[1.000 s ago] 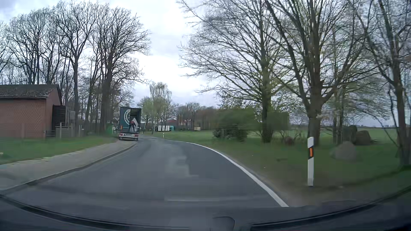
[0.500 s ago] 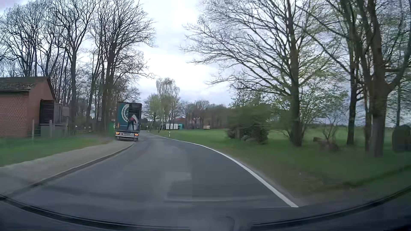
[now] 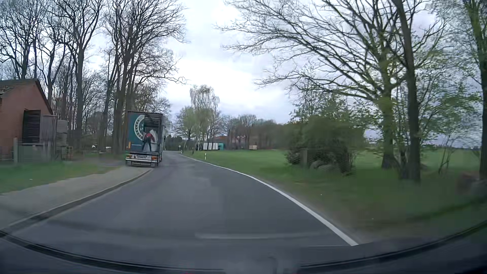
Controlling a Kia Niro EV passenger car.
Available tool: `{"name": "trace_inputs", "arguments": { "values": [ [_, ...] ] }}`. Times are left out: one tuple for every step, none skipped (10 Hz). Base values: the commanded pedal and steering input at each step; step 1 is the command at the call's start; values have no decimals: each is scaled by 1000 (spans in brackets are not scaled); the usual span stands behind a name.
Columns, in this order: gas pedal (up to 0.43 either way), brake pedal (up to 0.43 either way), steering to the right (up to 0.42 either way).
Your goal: Follow the waypoints while adhering to traffic rules and regulations
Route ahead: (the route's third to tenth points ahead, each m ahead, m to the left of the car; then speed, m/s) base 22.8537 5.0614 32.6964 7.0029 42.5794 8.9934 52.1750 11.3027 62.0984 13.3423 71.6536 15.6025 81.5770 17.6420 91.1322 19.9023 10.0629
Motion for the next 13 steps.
{"name": "trace_inputs", "arguments": {
  "values": [
    [110, 0, -31],
    [98, 0, -35],
    [98, 0, -39],
    [87, 0, -40],
    [79, 0, -41],
    [79, 0, -41],
    [79, 0, -41],
    [79, 0, -41],
    [79, 0, -41],
    [79, 0, -41],
    [79, 0, -41],
    [79, 0, -41],
    [79, 0, -40]
  ]
}}
